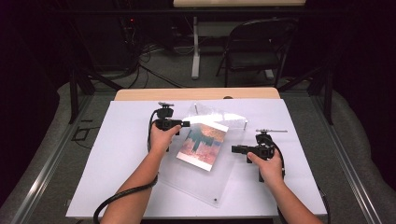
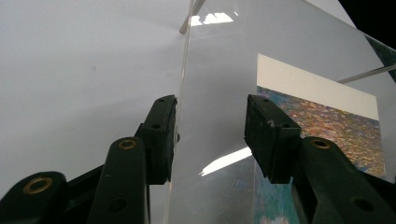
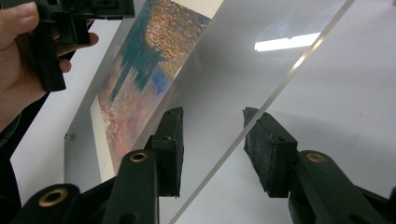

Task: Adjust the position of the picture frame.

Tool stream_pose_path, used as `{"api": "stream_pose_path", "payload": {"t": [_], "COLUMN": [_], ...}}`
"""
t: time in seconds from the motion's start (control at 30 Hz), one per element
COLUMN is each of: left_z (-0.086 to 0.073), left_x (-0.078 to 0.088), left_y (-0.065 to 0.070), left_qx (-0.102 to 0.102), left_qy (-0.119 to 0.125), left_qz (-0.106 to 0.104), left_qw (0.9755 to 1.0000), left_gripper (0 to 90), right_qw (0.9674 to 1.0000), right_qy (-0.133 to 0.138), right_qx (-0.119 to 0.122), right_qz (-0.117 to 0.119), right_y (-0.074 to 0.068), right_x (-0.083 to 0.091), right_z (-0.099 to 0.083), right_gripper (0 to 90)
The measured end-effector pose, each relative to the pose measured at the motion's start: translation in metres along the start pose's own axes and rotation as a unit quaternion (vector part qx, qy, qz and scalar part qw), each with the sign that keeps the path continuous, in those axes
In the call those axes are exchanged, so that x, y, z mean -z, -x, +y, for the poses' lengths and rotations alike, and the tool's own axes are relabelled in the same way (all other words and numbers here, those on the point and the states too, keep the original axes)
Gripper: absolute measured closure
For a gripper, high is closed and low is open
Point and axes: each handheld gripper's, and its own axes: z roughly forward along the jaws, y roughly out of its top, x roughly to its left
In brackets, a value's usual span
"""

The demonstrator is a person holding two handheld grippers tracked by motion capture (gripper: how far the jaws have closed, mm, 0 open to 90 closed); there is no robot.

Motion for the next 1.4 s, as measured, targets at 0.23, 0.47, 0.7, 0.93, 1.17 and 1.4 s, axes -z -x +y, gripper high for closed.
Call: {"api": "stream_pose_path", "payload": {"t": [0.23,0.47,0.7,0.93,1.17,1.4], "left_z": [-0.004,-0.020,-0.059,-0.090,-0.110,-0.122], "left_x": [0.007,0.041,0.073,0.092,0.104,0.111], "left_y": [0.001,0.003,0.003,0.001,0.004,0.009], "left_qx": [-0.025,-0.049,-0.057,-0.072,-0.079,-0.089], "left_qy": [0.009,0.014,0.014,0.015,0.020,0.022], "left_qz": [0.018,0.030,0.014,0.022,0.016,0.015], "left_qw": [0.9995,0.9983,0.9982,0.9970,0.9965,0.9957], "left_gripper": [55.3,65.3,76.2,90.0,90.0,90.0], "right_qw": [0.9997,0.9998,0.9997,0.9992,0.9990,0.9989], "right_qy": [0.011,0.012,-0.007,-0.023,-0.031,-0.037], "right_qx": [-0.008,0.001,0.014,0.022,-0.005,0.016], "right_qz": [0.018,0.014,0.018,0.024,0.031,0.024], "right_y": [0.006,0.003,-0.004,-0.014,-0.016,-0.019], "right_x": [-0.001,0.000,0.001,0.004,0.003,0.004], "right_z": [-0.004,-0.009,-0.018,-0.032,-0.035,-0.036], "right_gripper": [58.1,56.6,57.2,59.5,62.1,59.6]}}
